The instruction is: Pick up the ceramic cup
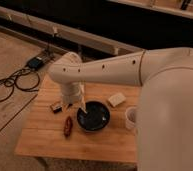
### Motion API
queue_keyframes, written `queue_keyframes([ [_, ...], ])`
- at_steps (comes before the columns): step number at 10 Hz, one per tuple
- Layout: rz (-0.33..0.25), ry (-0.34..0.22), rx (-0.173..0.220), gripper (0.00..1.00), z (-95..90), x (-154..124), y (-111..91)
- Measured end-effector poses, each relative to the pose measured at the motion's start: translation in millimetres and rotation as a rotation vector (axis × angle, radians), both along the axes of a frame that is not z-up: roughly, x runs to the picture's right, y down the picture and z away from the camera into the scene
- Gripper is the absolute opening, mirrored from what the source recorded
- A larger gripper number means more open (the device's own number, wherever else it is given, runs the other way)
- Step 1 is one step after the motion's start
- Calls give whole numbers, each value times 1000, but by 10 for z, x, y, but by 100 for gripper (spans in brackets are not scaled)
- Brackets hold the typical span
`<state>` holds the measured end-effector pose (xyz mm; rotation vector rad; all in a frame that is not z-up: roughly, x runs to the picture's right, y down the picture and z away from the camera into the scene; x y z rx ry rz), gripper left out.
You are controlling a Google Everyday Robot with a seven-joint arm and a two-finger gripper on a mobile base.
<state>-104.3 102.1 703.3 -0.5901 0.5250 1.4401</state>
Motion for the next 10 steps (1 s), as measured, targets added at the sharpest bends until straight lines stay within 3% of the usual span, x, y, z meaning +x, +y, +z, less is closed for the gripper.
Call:
queue_keyframes([
  [4,1,-8,-12,65,29,50,15],
  [6,21,5,-34,65,168,378,28],
  [10,69,62,-39,65,393,1127,-29],
])
